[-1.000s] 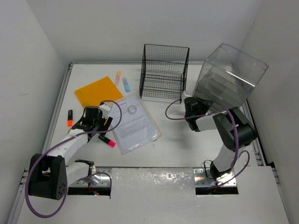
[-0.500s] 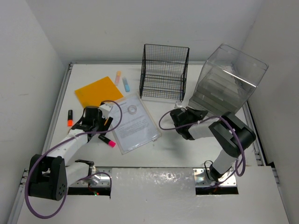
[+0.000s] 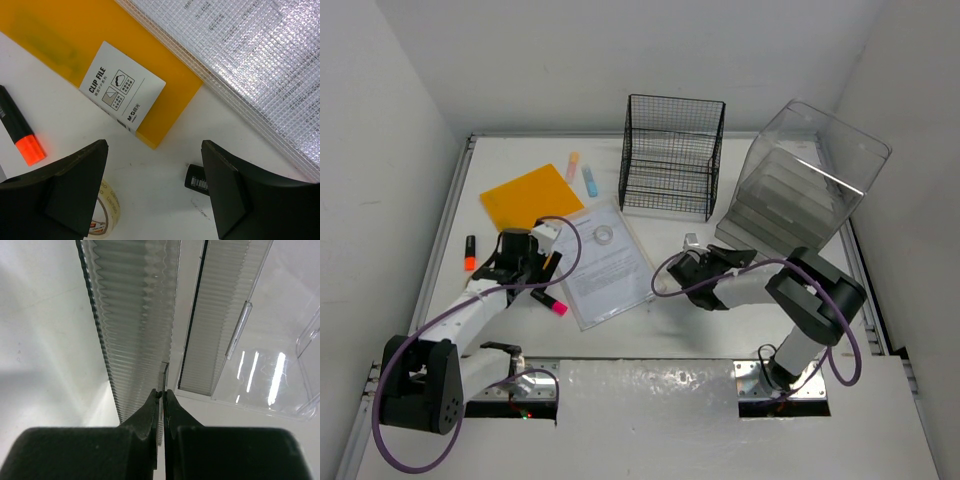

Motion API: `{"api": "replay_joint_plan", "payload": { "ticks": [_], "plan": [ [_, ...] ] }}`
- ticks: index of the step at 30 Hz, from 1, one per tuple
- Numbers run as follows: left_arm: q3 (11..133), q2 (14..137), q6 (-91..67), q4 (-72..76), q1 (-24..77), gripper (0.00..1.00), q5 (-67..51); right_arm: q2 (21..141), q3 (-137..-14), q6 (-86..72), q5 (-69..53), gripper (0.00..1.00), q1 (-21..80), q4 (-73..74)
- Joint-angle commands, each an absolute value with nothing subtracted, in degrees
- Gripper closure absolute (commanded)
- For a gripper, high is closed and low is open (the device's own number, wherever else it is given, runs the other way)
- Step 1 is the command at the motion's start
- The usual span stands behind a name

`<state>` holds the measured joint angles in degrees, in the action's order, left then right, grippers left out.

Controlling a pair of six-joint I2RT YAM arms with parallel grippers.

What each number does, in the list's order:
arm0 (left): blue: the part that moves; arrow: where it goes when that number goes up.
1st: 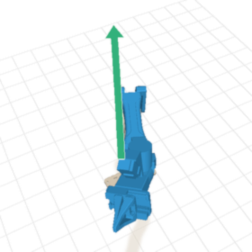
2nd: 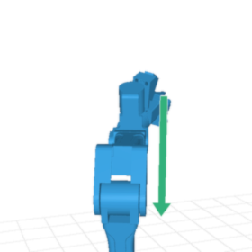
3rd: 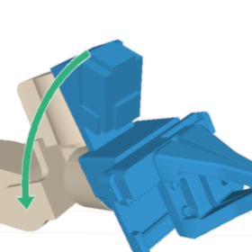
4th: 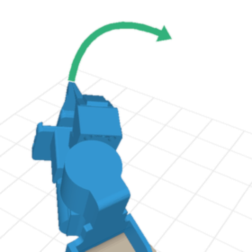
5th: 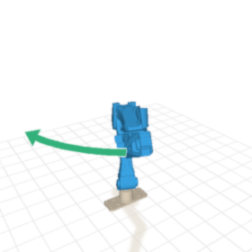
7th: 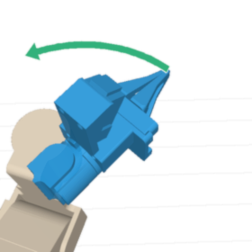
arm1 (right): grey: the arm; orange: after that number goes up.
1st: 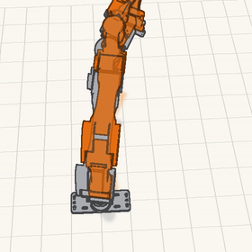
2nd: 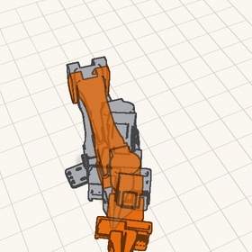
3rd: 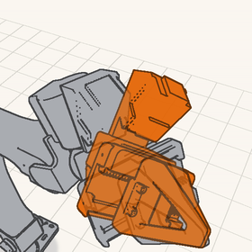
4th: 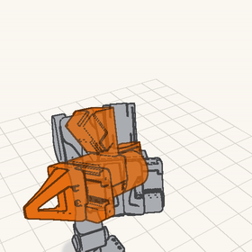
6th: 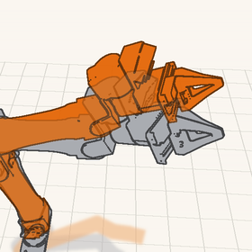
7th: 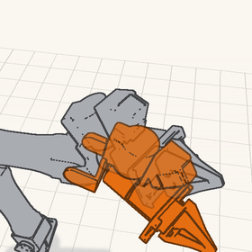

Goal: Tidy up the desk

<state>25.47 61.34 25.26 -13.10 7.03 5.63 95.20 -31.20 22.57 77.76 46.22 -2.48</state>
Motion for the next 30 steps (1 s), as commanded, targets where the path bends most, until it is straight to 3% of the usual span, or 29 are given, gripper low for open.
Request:
{"api": "replay_joint_plan", "payload": {
  "ticks": [1,3,6,11,13,18,25,30],
  "plan": [
    [25.31,59.77,25.66,-11.69,6.33,0.26,5.01,94.04,-32.96,17.06,76.90,1.00,47.02,2.37],
    [25.31,59.68,25.58,-11.78,6.33,0.26,5.18,93.17,-33.40,16.53,76.99,1.00,47.02,3.33],
    [25.31,59.77,25.58,-11.69,6.33,0.26,5.27,91.59,-33.22,16.26,76.20,0.90,47.02,3.43],
    [25.23,59.94,25.58,-11.69,6.33,0.26,5.27,86.67,-33.75,14.33,72.43,0.57,47.46,5.09],
    [25.31,60.03,25.58,-11.69,6.33,0.26,5.36,84.30,-33.92,14.06,71.20,0.48,47.81,5.27],
    [25.31,60.03,25.49,-11.60,6.33,0.26,5.45,78.50,-34.54,12.66,64.09,0.37,48.43,6.76],
    [25.40,60.29,25.49,-11.60,6.33,0.26,5.54,67.07,-35.42,8.27,45.55,0.22,48.96,7.91],
    [25.31,60.56,25.40,-11.51,6.33,0.26,5.80,61.62,-36.38,4.66,27.00,0.18,48.96,5.19]
  ]
}}
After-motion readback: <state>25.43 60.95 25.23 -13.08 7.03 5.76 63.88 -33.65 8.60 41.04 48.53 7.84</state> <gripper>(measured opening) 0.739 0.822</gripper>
